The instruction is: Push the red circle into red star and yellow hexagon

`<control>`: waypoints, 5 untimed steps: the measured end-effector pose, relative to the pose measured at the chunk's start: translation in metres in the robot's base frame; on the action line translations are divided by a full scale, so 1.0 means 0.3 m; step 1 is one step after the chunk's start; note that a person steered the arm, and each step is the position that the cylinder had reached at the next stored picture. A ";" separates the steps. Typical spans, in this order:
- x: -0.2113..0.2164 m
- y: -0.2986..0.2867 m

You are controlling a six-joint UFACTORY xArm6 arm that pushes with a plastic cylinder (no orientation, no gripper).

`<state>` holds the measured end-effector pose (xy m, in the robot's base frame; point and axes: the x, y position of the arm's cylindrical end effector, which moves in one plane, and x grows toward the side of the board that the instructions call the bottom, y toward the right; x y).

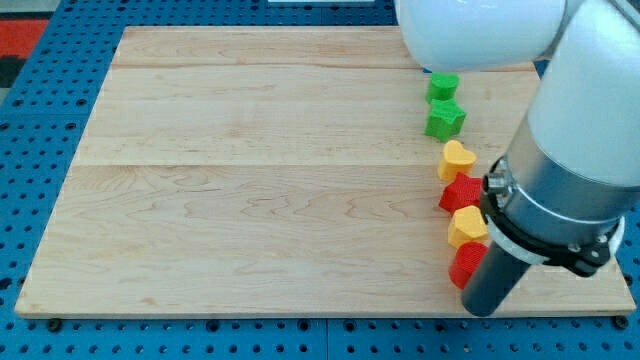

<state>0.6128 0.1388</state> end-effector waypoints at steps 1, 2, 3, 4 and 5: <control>-0.053 -0.017; -0.096 -0.018; -0.136 -0.018; -0.181 -0.010; -0.162 0.083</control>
<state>0.5642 0.1636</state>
